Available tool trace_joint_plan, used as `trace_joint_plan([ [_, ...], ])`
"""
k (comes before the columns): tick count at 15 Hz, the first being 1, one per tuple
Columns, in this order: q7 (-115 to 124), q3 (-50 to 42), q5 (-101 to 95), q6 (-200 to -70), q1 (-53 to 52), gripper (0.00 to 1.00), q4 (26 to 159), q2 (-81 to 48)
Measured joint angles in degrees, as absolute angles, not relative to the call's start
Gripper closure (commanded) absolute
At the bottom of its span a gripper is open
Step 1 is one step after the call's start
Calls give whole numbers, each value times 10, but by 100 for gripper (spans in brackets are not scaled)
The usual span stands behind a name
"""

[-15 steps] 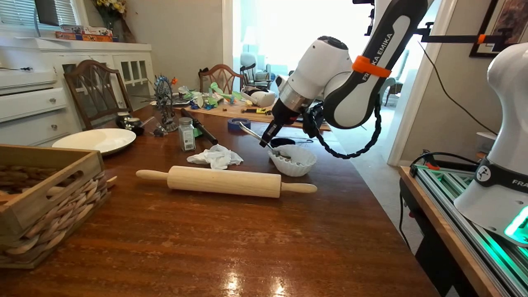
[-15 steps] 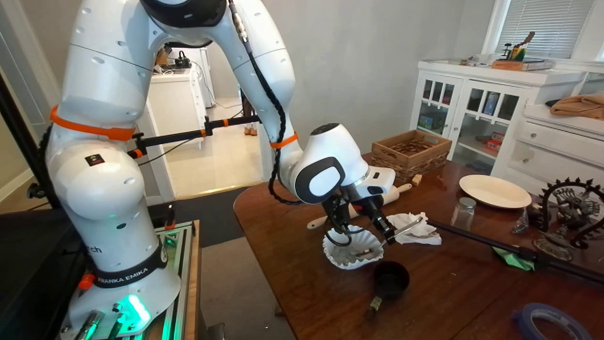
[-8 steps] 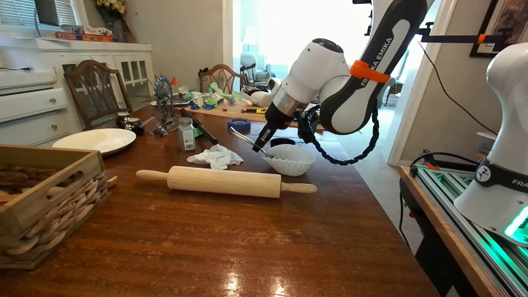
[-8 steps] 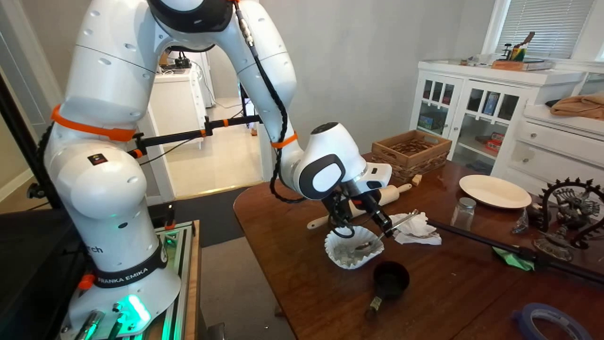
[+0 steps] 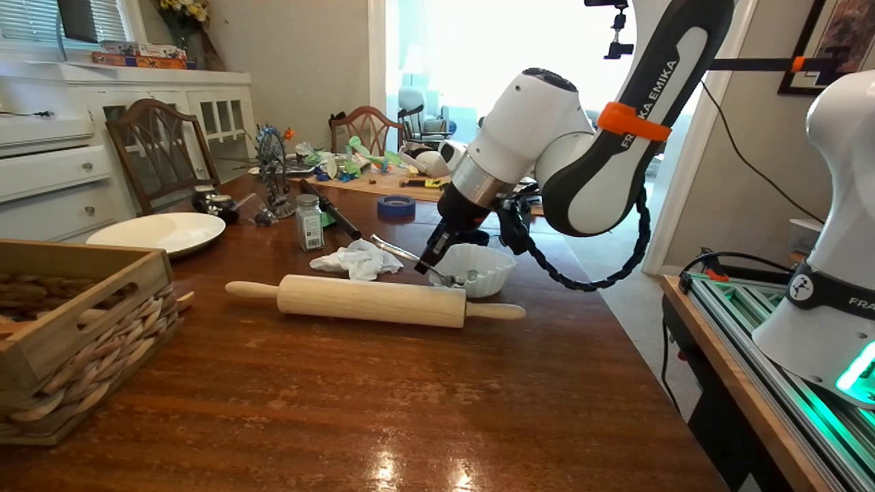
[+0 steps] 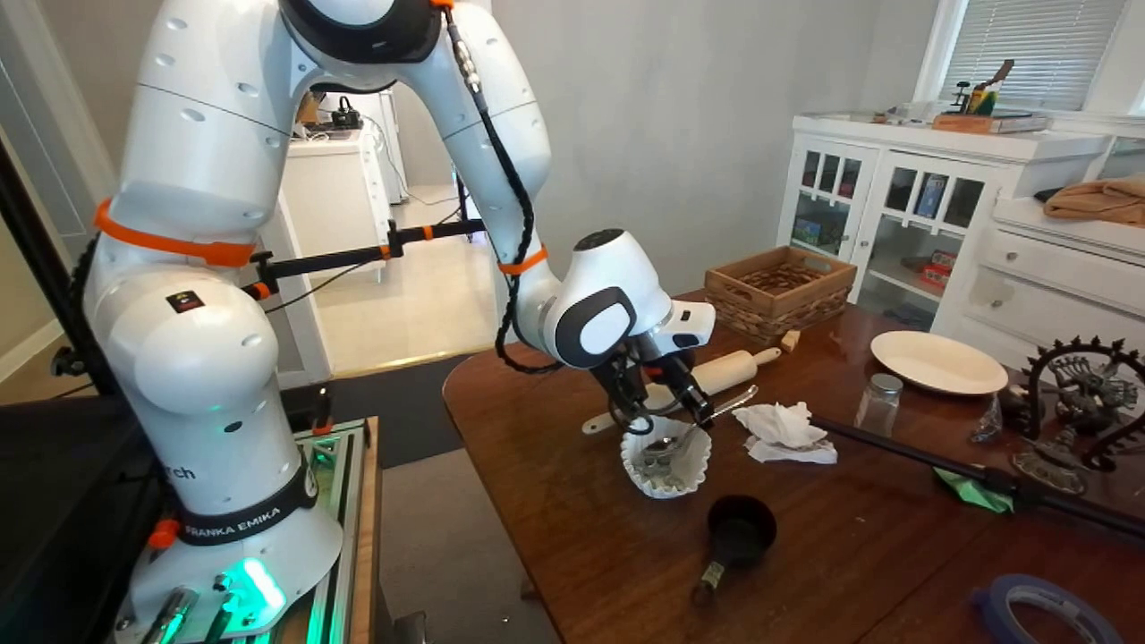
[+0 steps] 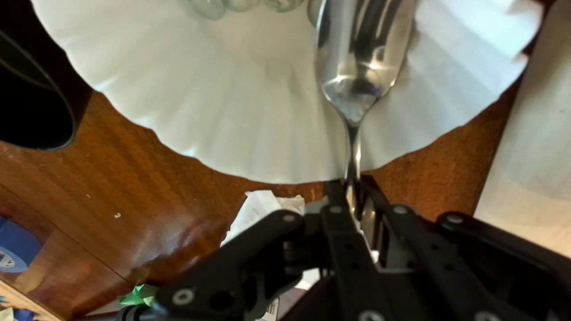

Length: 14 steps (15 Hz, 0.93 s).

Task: Use the silver spoon to stir the contents of the white cupcake holder

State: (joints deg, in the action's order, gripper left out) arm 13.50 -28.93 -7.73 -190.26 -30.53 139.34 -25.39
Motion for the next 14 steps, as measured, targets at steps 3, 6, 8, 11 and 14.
trace_joint_plan([
  [3, 135, -291, -77, -1902, -304, 97, 1409, -247],
  [6, 134, -309, -77, -1901, -304, 97, 1423, -238],
  [8, 128, -319, -79, -1897, -304, 97, 1432, -230],
  [11, 101, -345, -83, -1896, -331, 97, 1448, -220],
  [14, 66, -407, -84, -1901, -417, 97, 1466, -219],
])
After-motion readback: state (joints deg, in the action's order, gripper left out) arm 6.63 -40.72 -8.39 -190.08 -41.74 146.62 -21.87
